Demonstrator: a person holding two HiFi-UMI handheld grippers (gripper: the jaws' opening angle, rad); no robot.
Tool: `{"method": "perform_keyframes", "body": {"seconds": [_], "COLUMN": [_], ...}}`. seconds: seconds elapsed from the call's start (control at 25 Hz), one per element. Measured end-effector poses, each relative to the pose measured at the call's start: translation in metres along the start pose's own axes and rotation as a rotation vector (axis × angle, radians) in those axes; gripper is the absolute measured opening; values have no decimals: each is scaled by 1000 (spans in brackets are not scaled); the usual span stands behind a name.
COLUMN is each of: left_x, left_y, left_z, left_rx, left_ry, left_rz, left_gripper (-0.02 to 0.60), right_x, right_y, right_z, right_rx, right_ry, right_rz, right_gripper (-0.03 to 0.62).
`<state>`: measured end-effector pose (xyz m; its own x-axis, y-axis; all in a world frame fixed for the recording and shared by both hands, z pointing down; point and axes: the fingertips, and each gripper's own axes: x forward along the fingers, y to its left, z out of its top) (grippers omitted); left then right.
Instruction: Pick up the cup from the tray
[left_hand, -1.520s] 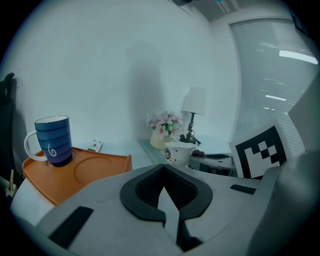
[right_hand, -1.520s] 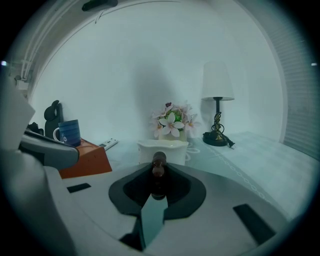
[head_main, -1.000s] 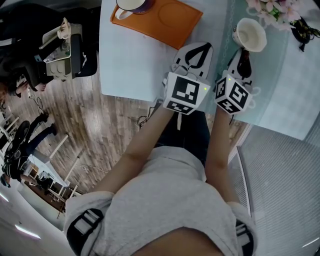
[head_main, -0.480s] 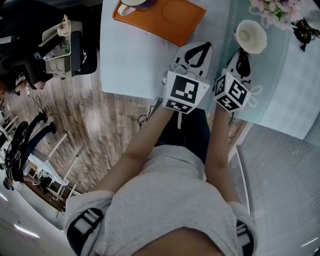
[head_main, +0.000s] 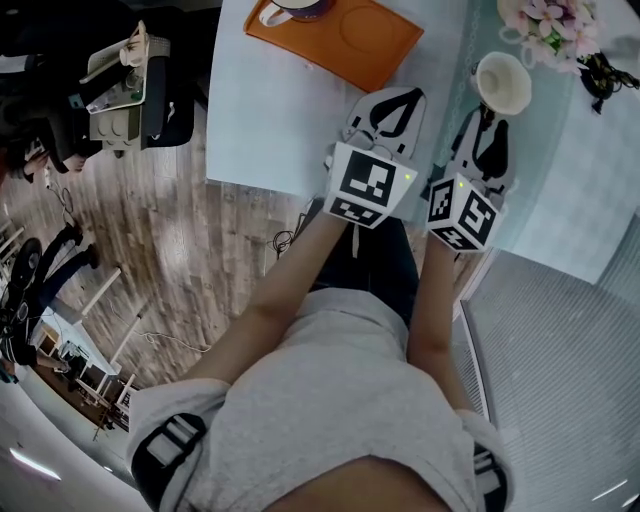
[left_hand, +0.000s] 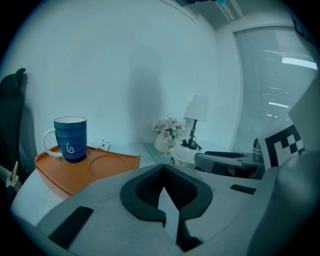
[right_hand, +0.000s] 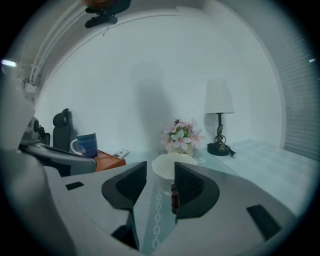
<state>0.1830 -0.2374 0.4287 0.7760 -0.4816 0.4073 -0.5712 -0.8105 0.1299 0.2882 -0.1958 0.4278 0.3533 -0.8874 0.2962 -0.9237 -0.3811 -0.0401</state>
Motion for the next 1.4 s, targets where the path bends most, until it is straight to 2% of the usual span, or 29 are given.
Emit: {"method": "perform_keyframes", "body": {"seconds": [0.36,0.6,0.76,1.08,1.24,1.4], "left_x": [-38,-76,-104,-147,-157,-161], "left_y": [31,72,102,153,170,183], "left_z": [6,0,-4,-18,-26,-30], "left_rx": [-48,-104,-132,-203,-229,-241], "left_ry": [-39,-65,-77,-87,-82,-78], "left_rz": [93,206,291,430,467,487], "left_gripper": [6,6,6,6,6,6], "right_x": [9,25,36,73,93,107], "right_y": [87,166,214,278,287,292], "right_z": [47,72,83,79,78,75], "right_rx": [-25,-16,-9,-61,-89,-74], "right_ry": [-62,-67,-57,16,27,54], "right_rz": [226,412,493,489,439,396], "right_gripper": [143,191,215,264,315,334]}}
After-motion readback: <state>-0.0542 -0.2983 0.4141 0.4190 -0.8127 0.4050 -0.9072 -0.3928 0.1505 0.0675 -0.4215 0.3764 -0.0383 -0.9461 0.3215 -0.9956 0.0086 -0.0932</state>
